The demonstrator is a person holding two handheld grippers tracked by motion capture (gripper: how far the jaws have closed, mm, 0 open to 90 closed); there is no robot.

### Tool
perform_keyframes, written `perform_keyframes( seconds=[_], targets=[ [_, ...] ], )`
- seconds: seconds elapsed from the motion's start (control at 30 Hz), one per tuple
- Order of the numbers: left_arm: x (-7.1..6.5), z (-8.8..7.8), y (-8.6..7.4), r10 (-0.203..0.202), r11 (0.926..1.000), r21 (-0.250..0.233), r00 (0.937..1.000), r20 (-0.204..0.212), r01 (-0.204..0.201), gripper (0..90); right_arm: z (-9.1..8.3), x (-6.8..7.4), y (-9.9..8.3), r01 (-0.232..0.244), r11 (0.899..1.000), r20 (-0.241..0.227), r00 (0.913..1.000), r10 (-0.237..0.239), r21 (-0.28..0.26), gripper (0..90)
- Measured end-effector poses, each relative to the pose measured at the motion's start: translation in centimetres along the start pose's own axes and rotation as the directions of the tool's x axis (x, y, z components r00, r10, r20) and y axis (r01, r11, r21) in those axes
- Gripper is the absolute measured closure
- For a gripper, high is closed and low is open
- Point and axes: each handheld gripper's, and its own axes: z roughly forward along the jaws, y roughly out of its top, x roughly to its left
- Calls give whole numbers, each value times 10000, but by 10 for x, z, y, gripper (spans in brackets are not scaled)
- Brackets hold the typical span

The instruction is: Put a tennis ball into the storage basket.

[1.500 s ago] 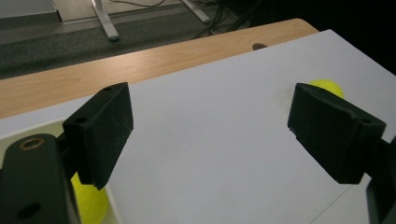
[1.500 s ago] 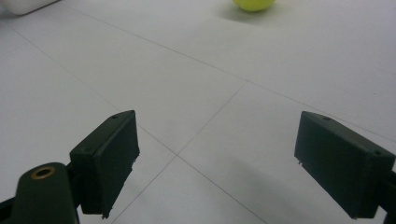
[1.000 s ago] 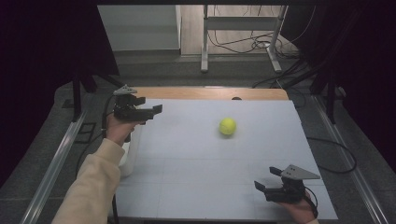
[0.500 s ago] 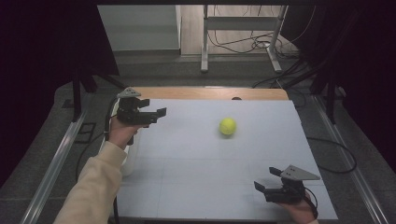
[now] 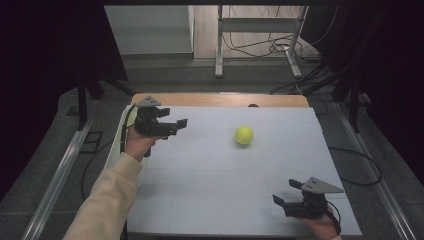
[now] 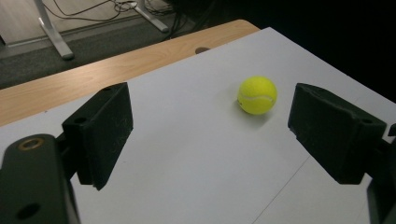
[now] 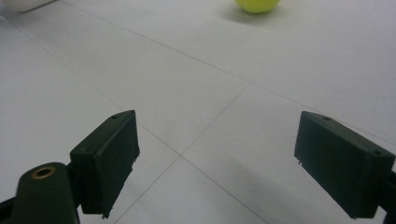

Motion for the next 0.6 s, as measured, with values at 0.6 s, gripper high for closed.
perform_keyframes(
  seconds=[0.6],
  targets=[
    [-12, 19, -2, 226, 9994, 244, 9993, 291, -233, 148, -1, 0, 0, 30, 10000, 61, 10000, -29, -72, 144]
  ],
)
